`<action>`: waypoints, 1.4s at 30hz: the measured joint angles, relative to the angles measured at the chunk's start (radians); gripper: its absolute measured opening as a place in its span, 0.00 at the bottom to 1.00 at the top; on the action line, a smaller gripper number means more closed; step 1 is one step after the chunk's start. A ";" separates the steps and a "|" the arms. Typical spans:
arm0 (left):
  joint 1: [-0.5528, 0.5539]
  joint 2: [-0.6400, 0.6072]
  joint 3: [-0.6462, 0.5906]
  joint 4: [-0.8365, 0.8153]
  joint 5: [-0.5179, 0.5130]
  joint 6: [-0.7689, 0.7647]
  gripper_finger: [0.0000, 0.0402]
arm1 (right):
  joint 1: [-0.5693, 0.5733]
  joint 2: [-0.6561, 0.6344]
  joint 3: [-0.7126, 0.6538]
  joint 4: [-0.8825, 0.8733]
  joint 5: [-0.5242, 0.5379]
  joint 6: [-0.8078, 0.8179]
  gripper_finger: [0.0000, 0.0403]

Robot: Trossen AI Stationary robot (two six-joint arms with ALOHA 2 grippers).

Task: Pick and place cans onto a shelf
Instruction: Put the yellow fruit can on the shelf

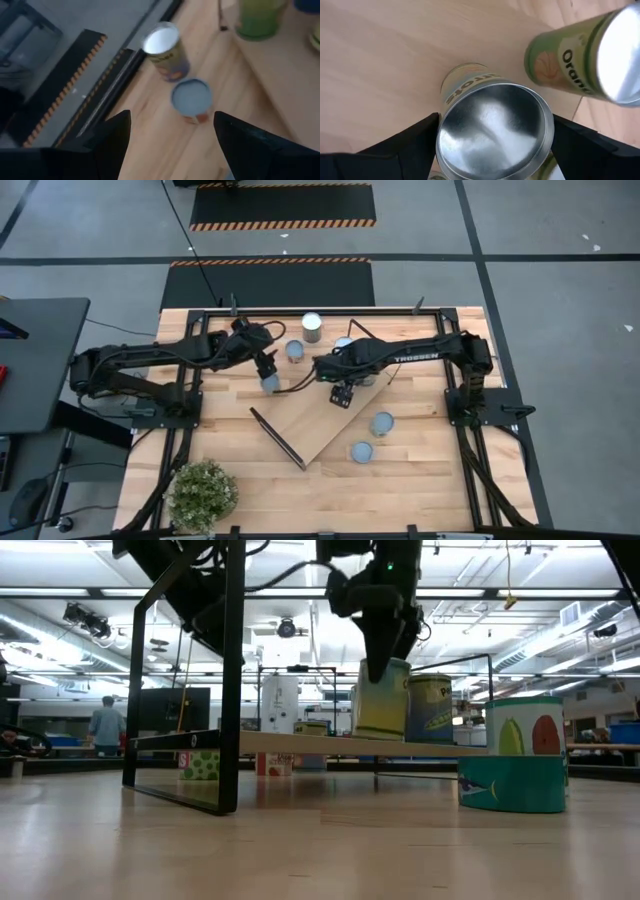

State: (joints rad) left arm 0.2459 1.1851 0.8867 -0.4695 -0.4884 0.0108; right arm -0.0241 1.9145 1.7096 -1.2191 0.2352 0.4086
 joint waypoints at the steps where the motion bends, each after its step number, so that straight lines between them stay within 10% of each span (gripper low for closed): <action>1: 0.000 -0.001 0.000 -0.002 -0.013 0.001 0.72 | -0.004 0.008 0.000 -0.002 -0.005 0.016 0.86; 21: -0.003 -0.002 0.000 0.042 -0.020 0.132 0.72 | -0.011 0.032 0.000 0.001 -0.098 0.071 0.97; 42: -0.003 -0.001 0.000 0.059 0.142 0.077 0.72 | 0.033 0.015 0.133 -0.090 0.058 0.005 0.98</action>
State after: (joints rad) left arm 0.2431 1.1840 0.8871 -0.4109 -0.3463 0.0874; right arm 0.0092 1.9297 1.8426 -1.3093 0.2932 0.4133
